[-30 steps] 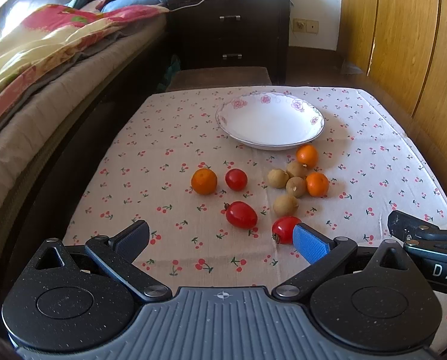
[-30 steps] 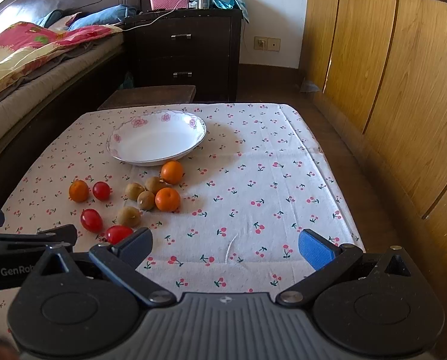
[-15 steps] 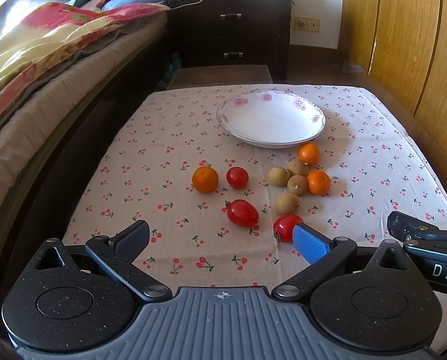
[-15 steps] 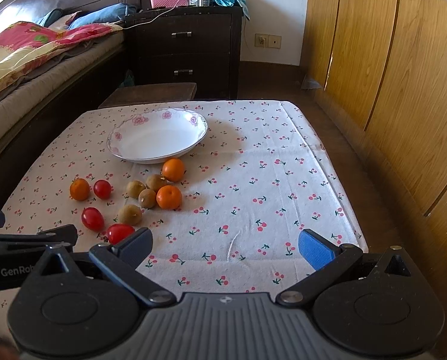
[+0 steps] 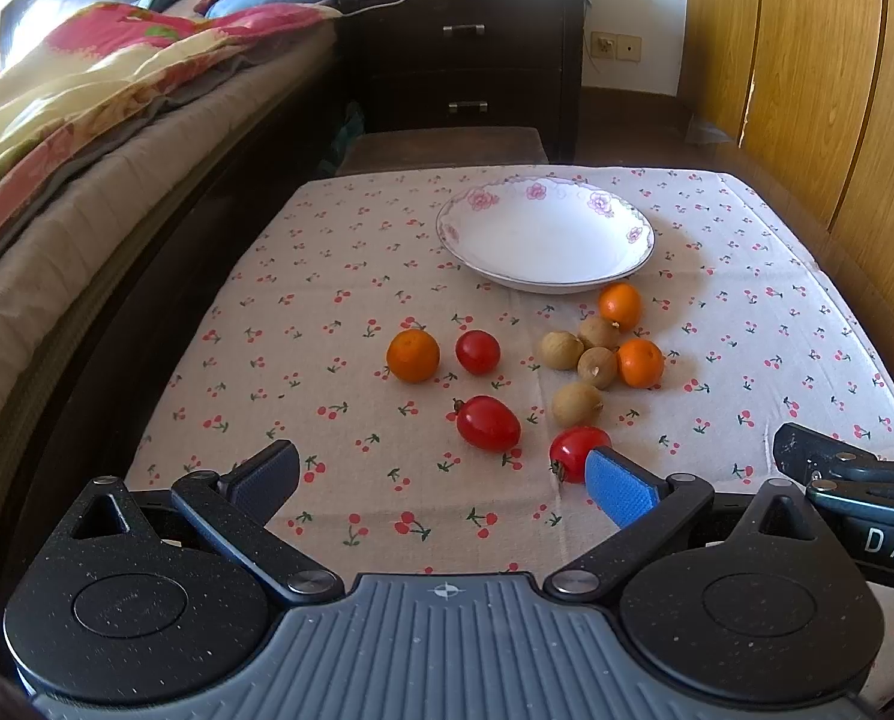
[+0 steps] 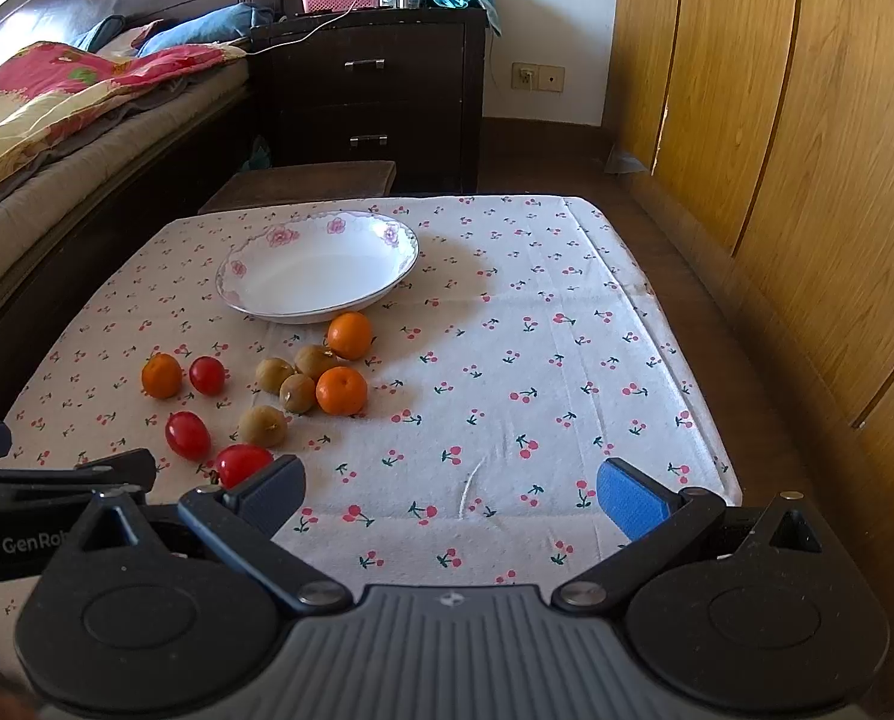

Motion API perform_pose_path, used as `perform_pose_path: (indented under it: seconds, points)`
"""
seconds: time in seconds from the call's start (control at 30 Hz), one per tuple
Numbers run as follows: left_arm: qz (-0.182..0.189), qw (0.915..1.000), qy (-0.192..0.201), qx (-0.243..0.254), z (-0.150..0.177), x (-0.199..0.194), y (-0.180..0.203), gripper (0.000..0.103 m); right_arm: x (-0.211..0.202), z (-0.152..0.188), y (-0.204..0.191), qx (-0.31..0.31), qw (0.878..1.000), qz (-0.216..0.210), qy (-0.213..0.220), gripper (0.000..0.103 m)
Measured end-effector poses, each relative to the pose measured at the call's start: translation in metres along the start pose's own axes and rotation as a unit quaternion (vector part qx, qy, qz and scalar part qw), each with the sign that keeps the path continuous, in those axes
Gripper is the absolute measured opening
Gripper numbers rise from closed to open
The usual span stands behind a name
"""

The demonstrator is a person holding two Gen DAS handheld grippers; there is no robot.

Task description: Organize fruits

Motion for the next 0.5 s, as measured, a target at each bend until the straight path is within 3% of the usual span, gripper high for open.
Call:
perform_pose_path:
  seconds: [0.5]
  points:
    - [0.004, 1.0, -0.005, -0.004, 0.0042, 0.0045, -0.006, 0.102, 0.0057, 0.001, -0.0038, -0.002, 1.0, -0.006, -0.013, 0.103]
Point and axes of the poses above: each gripper's, at about its wrist camera, not at the fingertips, and x roughly the way its jaws point, y to its right, z to its underside, the point moved 4 cm from there along x, roughly the way its jaws point, and after that the axes turned 12 degrees about x, right-handed, at the moved point
